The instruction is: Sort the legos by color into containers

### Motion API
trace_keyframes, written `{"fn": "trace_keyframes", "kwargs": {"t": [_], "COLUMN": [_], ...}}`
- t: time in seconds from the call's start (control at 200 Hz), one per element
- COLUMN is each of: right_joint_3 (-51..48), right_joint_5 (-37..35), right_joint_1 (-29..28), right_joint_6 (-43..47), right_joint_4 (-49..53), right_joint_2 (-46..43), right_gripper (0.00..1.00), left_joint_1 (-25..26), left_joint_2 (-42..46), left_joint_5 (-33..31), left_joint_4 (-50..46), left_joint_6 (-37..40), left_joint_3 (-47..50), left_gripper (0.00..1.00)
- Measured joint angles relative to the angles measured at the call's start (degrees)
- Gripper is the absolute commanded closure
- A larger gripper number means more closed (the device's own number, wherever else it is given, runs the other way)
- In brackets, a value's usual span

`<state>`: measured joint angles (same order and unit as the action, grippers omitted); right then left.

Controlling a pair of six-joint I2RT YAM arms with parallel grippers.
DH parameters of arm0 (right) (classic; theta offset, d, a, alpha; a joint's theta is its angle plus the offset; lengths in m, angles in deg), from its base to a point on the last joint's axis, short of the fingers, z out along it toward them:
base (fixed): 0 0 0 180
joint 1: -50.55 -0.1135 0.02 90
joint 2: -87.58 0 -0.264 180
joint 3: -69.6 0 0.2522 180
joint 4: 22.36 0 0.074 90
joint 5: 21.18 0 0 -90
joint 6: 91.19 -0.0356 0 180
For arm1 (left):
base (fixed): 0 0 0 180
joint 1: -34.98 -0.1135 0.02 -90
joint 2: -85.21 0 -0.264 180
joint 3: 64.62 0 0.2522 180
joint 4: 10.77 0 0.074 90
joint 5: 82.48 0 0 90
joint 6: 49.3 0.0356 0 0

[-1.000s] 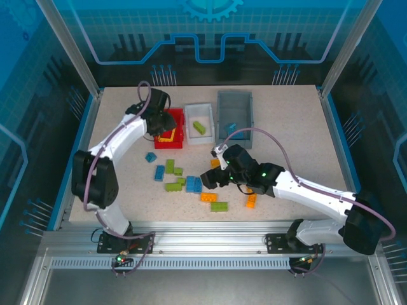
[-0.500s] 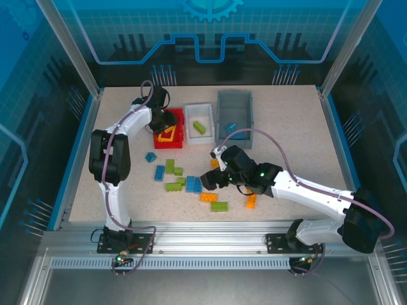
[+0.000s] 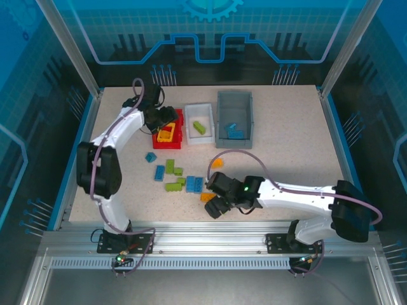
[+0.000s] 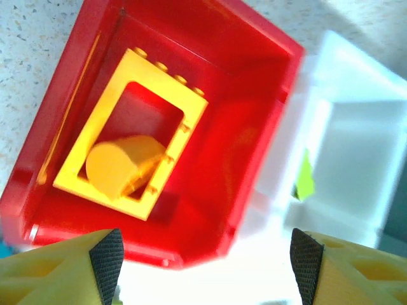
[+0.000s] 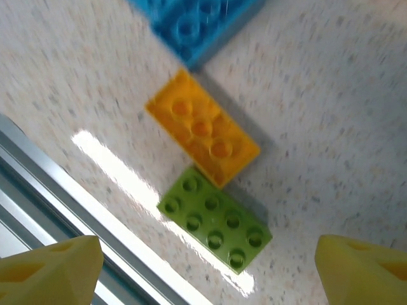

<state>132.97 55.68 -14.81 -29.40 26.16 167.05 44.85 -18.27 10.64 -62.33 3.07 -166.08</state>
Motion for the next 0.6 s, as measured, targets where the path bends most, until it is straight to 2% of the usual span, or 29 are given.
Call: {"fn": "trace_keyframes", "kwargs": {"t": [0.13, 0.38, 0.485, 0.6], "right_joint_3": [1.92, 6.36, 7.26, 7.50], "right_joint_5": [-1.64, -4.52, -4.85, -4.13], "right_joint_1": [-2.12, -2.01, -0.85, 1.20], "right_joint_6": [0.90, 3.93, 4.98, 5.44], "right_joint_4": [4.07, 6.19, 5.81, 5.64], "right_joint_2": [6.05, 15.37, 17.77, 18.18], "right_gripper": [0.11, 0.14, 0.19, 0.32], "left_joint_1": [2.82, 12.46, 14.10, 14.88], "left_joint_2": [10.86, 30.56, 35.78, 39.85], "left_joint_5": [1.92, 5.57, 6.01, 6.69], "left_joint_4": [1.73, 4.13, 4.11, 4.15], "left_joint_6": [-0.50, -4.17, -6.01, -7.48], "left_joint_3": [6.95, 23.17, 27.56, 30.32], "left_gripper": [0.25, 0.24, 0.24, 0.24]}}
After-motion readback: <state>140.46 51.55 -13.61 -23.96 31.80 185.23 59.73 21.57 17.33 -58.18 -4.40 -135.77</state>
